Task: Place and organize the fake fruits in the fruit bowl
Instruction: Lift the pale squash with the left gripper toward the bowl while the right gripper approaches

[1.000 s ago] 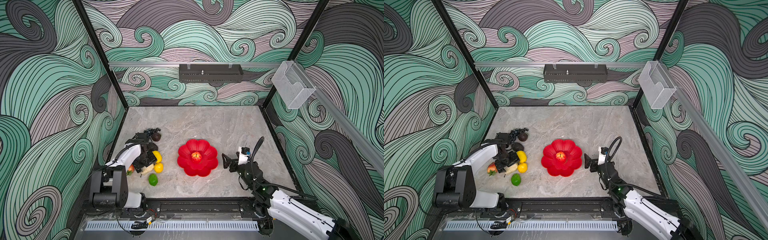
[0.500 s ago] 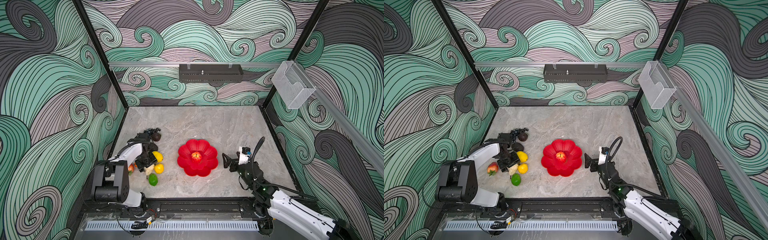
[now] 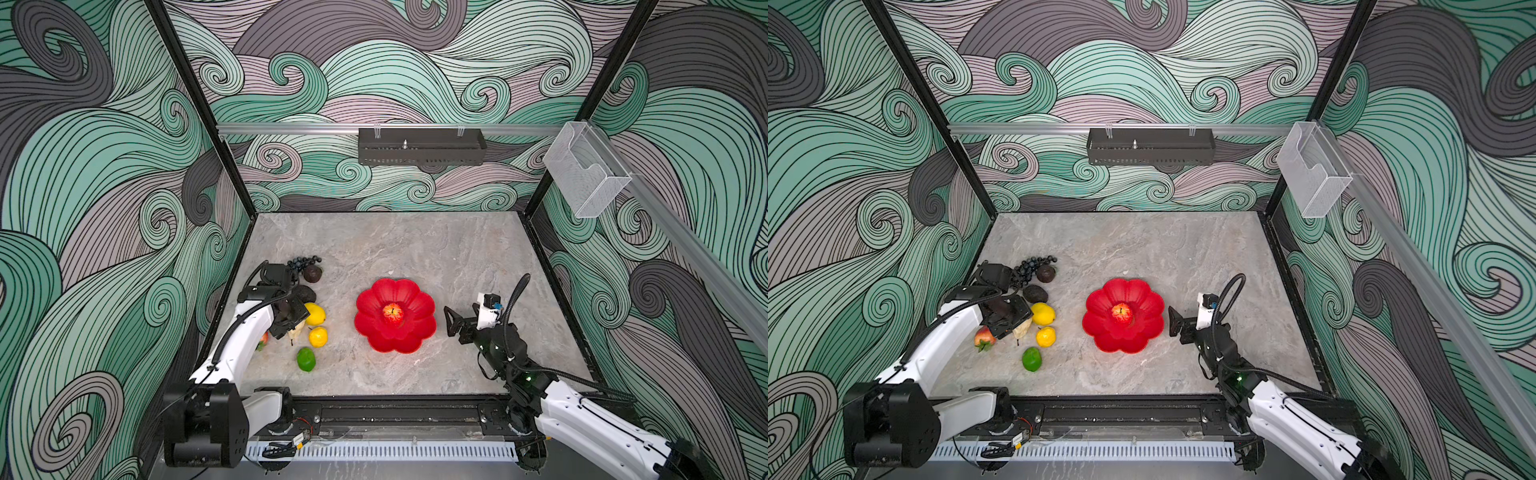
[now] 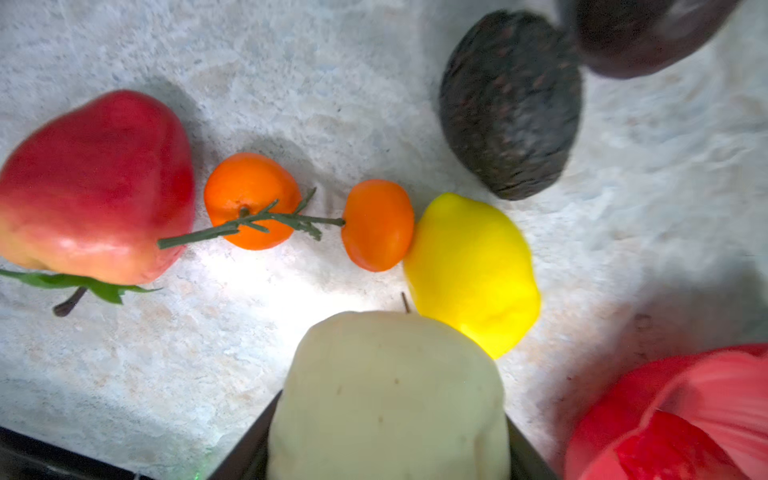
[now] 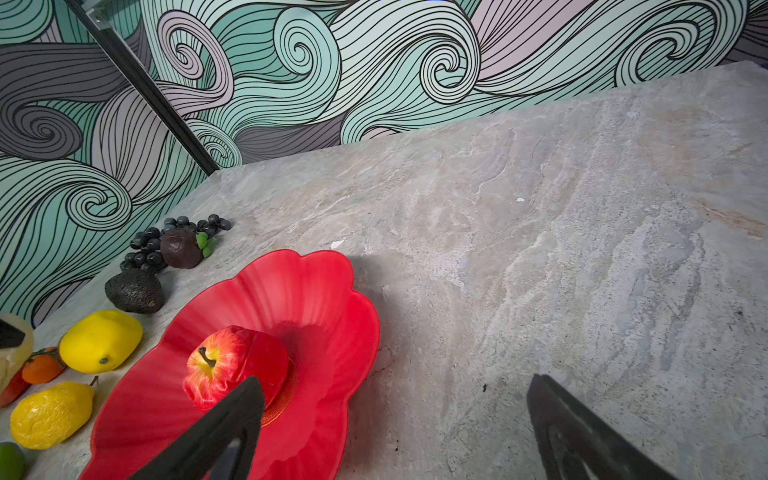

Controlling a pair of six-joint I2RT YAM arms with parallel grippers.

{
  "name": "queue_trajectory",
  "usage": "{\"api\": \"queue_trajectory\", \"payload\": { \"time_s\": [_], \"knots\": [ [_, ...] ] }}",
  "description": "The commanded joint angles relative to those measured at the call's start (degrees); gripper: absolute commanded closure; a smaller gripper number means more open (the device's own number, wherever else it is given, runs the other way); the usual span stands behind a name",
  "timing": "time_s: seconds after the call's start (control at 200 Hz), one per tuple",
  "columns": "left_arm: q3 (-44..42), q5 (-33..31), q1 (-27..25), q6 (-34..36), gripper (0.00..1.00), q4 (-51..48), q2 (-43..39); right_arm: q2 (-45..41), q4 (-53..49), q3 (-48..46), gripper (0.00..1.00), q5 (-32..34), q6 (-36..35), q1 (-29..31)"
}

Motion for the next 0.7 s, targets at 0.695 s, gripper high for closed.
{"api": "queue_trajectory", "payload": {
  "time_s": [0.695],
  "knots": [
    [4.3,20.3,-28.7,-38.0,0.53,50.1,5.7,28.5,23.6,13.8,0.19,-26.3,2.8,8.0]
  ]
}}
